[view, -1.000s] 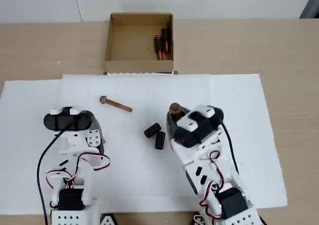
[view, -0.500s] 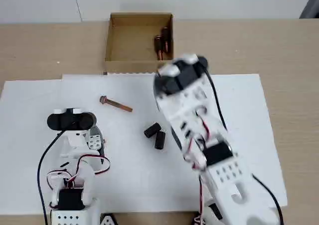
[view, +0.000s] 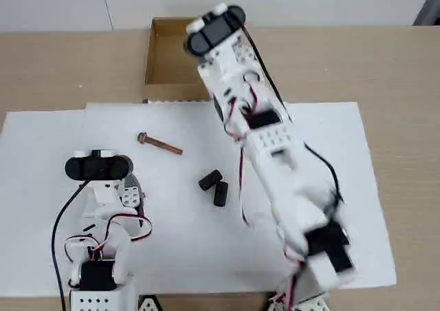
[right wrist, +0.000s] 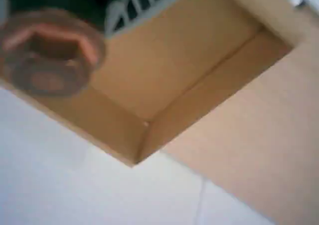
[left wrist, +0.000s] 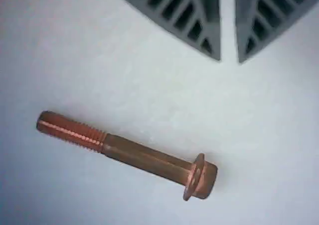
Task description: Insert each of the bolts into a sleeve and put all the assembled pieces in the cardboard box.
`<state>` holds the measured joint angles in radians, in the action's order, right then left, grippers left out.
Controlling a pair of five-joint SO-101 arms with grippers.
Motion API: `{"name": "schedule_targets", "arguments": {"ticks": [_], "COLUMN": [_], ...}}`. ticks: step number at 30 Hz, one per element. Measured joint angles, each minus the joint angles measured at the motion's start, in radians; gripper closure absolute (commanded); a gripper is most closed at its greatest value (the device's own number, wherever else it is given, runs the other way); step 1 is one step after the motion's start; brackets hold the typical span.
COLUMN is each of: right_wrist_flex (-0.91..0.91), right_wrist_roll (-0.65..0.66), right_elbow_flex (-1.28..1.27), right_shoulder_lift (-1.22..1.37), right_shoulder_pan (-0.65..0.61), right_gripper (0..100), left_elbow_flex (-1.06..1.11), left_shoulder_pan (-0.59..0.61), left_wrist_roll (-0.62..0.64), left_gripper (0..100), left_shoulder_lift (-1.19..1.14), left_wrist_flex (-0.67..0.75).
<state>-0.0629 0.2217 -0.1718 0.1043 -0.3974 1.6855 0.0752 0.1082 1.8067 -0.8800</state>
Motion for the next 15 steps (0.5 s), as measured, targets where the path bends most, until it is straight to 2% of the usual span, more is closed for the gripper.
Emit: {"name": "schedule_targets", "arguments": {"ticks": [9, 15], "right_wrist_flex": [0.000, 0.000], "right_wrist_roll": [0.216, 0.338], "right_elbow_flex": [0.500, 0.746], "right_shoulder_lift": [0.522, 0.770], "right_shoulder_pan": [0.009, 0.009], "right_gripper": [99.5, 99.1], "left_elbow_flex": [0.000, 0.000], "left_shoulder_pan": [0.000, 0.000], "left_wrist_roll": [0.000, 0.000], "left_gripper": [99, 99], "left_shoulder_lift": [0.000, 0.000], "left_wrist_flex": [0.000, 0.000]}}
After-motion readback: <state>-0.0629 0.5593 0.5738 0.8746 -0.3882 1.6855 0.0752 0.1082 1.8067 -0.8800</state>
